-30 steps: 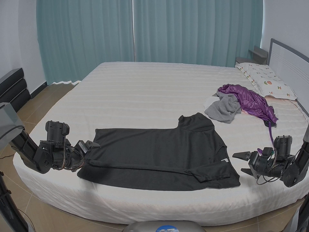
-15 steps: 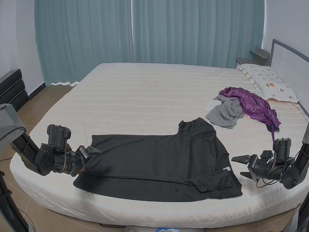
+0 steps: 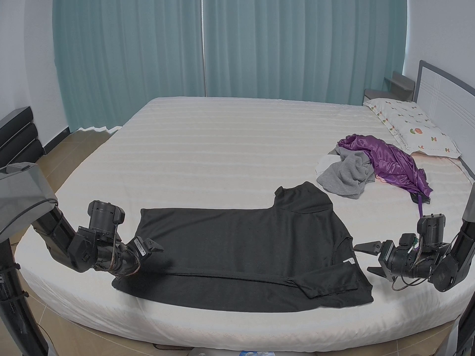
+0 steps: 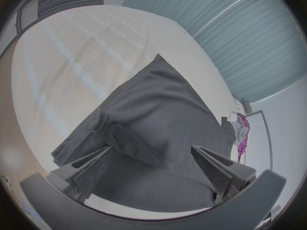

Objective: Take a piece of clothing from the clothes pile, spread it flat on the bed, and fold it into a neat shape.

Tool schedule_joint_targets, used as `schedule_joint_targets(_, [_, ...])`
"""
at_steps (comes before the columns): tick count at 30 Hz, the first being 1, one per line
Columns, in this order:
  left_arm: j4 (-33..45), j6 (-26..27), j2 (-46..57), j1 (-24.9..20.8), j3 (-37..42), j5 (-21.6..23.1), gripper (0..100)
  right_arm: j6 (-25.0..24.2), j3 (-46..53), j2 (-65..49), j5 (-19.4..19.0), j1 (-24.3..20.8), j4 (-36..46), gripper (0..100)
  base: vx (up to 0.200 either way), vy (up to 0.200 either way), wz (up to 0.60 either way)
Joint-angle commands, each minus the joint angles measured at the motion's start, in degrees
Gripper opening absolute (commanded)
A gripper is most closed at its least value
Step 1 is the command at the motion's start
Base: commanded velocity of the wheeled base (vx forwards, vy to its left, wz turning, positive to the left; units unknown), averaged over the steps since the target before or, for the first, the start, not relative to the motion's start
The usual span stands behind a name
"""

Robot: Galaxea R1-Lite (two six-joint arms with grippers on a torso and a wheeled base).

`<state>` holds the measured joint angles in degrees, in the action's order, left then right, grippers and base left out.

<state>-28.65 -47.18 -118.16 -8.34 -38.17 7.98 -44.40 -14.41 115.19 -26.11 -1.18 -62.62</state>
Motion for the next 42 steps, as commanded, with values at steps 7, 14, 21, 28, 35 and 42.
schedule_joint_targets(7, [-0.5,-1.6,-7.4,1.6,-9.0,-2.0,100,0.0,-0.3,1.1,0.0,-0.5,0.0,100,0.000,0.000,0.00])
schedule_joint_targets(14, [-1.1,-6.3,-7.1,2.4,-10.3,-1.9,100,0.0,-0.5,1.4,0.0,-0.5,0.0,100,0.000,0.000,0.00])
schedule_joint_targets(21, [-3.9,-11.0,-5.9,4.6,-10.2,-1.0,100,-0.2,0.1,2.0,0.1,-0.5,-2.1,100,0.000,0.000,0.00])
schedule_joint_targets(28, [-3.2,-8.3,1.2,7.7,-7.3,5.0,100,0.0,0.6,2.1,0.3,-0.5,-2.6,100,0.000,0.000,0.00])
schedule_joint_targets(35, [-0.8,2.1,1.4,12.1,-7.4,13.6,100,0.2,0.8,2.1,0.3,-1.0,-2.6,100,0.000,0.000,0.00])
schedule_joint_targets(42, [-0.2,15.0,-5.1,12.6,-8.6,14.3,100,0.4,1.0,2.1,0.3,-1.7,-2.6,100,0.000,0.000,0.00])
